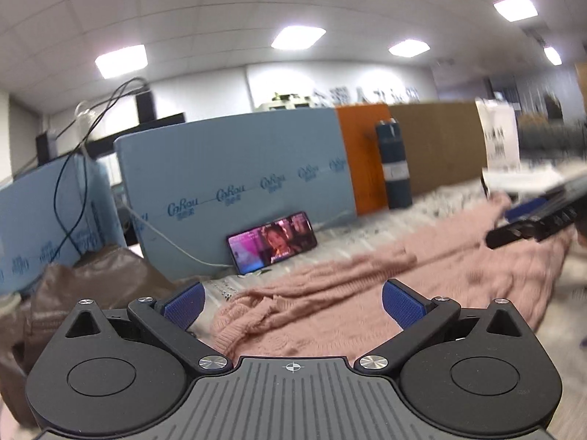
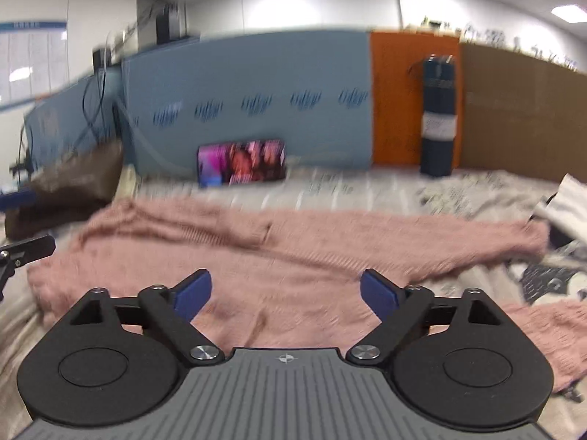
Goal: Fold clothes
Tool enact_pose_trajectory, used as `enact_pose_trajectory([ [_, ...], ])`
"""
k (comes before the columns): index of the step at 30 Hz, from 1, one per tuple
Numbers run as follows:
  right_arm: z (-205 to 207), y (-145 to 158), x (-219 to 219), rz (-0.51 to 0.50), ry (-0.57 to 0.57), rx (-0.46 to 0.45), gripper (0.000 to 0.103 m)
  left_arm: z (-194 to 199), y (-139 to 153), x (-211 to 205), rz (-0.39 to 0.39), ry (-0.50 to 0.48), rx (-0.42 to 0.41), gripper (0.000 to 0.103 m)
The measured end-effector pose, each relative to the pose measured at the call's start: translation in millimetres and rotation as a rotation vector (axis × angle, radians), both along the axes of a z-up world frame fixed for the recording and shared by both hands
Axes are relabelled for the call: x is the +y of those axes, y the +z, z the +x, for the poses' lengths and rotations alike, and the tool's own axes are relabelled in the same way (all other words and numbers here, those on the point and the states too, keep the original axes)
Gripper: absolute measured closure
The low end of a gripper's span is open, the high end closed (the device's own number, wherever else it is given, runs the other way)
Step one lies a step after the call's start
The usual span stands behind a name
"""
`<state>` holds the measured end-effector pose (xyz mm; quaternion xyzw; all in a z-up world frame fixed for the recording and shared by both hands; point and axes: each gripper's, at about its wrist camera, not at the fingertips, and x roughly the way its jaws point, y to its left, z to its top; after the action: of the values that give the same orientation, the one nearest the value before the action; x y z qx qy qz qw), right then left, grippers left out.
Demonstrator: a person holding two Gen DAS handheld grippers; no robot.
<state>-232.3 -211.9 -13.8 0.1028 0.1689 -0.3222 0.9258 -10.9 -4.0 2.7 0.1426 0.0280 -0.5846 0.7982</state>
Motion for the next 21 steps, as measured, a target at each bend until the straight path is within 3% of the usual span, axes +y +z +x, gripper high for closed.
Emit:
enact_pose_trajectory([
  [4, -25, 5, 1, -0.072, -0.017, -0.030, 0.000, 1, 4, -3, -0.023, 0.046, 0.030, 0.000],
  [8, -48, 5, -4, -0.062, -0.068, -0.037, 0.000, 3, 8, -1, -0.033, 0.157, 0.034, 0.000],
  [14, -85, -3, -8, -0.083, -0.135, 0.003, 0.000, -2, 6, 13, 0.084, 0.026, 0.019, 0.000],
  [18, -109, -13, -16, -0.039, -0.120, 0.070, 0.000, -16, -3, 12, 0.189, 0.037, -0.073, 0.000],
  [21, -124, -17, -17, -0.023, -0.098, 0.109, 0.000, -24, -6, 17, 0.247, -0.028, -0.118, 0.000],
])
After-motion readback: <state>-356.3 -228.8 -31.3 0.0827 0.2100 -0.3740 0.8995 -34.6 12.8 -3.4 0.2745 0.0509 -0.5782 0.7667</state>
